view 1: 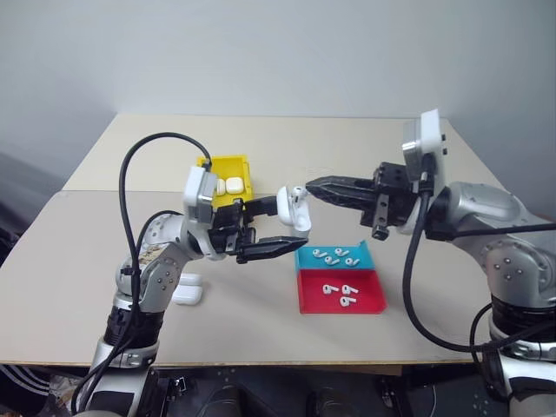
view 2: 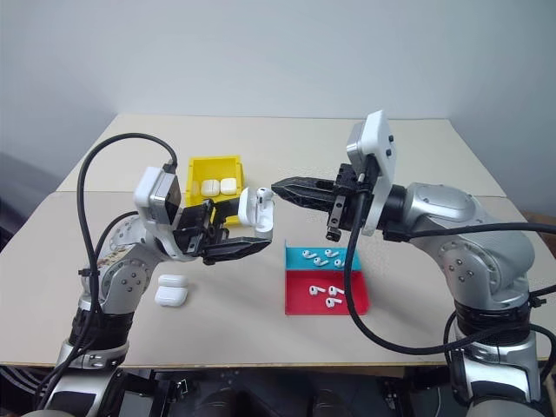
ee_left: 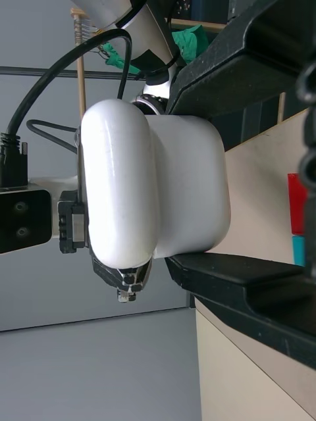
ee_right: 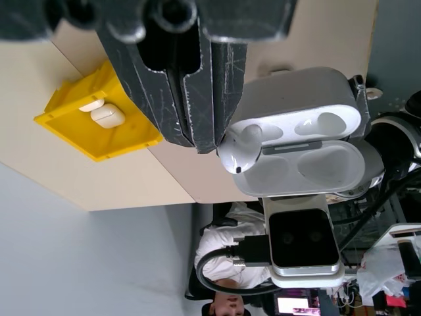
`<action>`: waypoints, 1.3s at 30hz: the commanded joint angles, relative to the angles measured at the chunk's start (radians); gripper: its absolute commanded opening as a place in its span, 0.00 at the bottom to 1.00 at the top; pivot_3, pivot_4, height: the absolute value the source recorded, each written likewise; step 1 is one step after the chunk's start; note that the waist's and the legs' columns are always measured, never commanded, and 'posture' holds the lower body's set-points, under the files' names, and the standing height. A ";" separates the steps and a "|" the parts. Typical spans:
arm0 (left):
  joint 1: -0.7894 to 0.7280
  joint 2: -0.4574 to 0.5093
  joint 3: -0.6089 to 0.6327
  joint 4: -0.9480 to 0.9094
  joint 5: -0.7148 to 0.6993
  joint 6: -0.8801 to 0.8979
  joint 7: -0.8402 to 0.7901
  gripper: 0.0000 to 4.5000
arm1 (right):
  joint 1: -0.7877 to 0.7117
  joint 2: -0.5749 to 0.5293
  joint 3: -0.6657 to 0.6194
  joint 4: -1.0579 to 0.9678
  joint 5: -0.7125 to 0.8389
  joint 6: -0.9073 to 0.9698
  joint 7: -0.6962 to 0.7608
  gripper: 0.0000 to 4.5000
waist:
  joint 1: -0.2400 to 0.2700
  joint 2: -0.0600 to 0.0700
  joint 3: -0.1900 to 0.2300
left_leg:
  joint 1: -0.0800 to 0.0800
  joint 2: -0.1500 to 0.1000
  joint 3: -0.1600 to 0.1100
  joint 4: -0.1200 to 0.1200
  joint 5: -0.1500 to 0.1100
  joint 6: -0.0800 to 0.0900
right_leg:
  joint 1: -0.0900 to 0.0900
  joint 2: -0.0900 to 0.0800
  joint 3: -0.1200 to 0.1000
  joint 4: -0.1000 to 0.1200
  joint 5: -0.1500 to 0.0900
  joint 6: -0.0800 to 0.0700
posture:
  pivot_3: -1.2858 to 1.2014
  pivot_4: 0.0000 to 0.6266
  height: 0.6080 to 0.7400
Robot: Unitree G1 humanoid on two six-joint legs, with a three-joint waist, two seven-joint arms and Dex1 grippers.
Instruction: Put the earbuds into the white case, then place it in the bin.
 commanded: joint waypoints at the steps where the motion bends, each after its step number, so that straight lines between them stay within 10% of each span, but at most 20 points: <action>1: -0.013 -0.002 0.009 -0.024 -0.012 -0.011 0.002 0.62 | -0.023 0.001 -0.011 -0.032 0.021 -0.003 -0.001 0.02 | 0.000 0.000 0.000 | 0.000 0.000 0.000 0.000 0.000 0.000 | 0.000 0.000 0.000 0.000 0.000 0.000 | 0.52 0.24 1.00; 39: -0.013 -0.012 0.008 -0.012 -0.005 -0.021 0.009 0.62 | 0.013 -0.053 -0.034 -0.082 0.078 0.008 -0.007 0.02 | 0.000 0.000 0.000 | 0.000 0.000 0.000 0.000 0.000 0.000 | 0.000 0.000 0.000 0.000 0.000 0.000 | 0.52 0.24 1.00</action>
